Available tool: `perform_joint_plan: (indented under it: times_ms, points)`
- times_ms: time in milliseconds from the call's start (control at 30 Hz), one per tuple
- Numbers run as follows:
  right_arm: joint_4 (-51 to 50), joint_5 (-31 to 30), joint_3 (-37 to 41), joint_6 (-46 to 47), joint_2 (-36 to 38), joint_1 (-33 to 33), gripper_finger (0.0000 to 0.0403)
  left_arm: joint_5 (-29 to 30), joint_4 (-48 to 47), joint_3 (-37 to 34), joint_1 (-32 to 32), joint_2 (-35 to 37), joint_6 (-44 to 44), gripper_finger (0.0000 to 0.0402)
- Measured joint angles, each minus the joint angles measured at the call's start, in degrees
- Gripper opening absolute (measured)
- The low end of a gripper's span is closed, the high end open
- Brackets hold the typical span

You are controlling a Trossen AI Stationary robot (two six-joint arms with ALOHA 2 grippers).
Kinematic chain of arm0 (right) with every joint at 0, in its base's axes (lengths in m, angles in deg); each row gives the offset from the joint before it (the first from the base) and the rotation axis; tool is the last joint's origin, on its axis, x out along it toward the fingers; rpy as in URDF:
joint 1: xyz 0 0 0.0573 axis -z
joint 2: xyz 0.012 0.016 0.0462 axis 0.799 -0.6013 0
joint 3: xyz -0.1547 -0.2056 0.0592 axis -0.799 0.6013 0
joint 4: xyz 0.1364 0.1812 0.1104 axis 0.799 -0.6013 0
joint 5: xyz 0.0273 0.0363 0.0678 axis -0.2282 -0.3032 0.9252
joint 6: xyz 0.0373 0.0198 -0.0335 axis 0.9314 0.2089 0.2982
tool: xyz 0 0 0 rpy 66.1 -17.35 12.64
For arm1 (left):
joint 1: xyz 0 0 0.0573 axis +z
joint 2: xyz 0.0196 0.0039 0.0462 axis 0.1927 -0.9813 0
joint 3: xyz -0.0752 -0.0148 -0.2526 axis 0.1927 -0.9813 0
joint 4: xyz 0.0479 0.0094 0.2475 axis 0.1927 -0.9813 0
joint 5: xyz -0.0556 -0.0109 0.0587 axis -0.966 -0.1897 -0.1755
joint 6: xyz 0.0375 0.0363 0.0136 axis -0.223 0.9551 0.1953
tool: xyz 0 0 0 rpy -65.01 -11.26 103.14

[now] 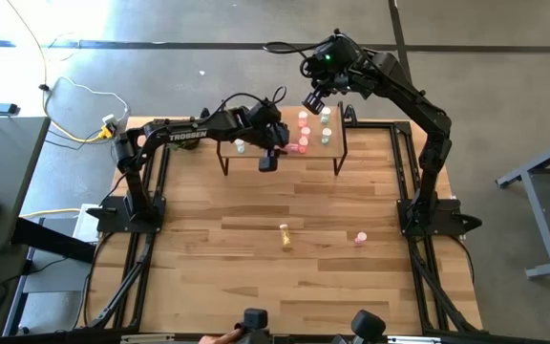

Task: Pick and place medicine bottles onto shelf by color
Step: Adjust the pink pill bottles on the shelf

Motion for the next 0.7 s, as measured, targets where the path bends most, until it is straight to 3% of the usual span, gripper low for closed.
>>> perform_joint_plan:
  times_ms: [233, 700]
  points:
    - [-0.01, -0.01, 0.0, 0.02, 0.0, -0.02, 0.0, 0.18, -0.85, 0.0, 0.01, 0.08, 0.23, 0.0095]
    - [-1.42, 2.6, 0.02, 0.45, 0.0, -0.96, 0.0, 4.37, -8.73, -0.28, -1.44, 5.54, 0.21, 0.0098]
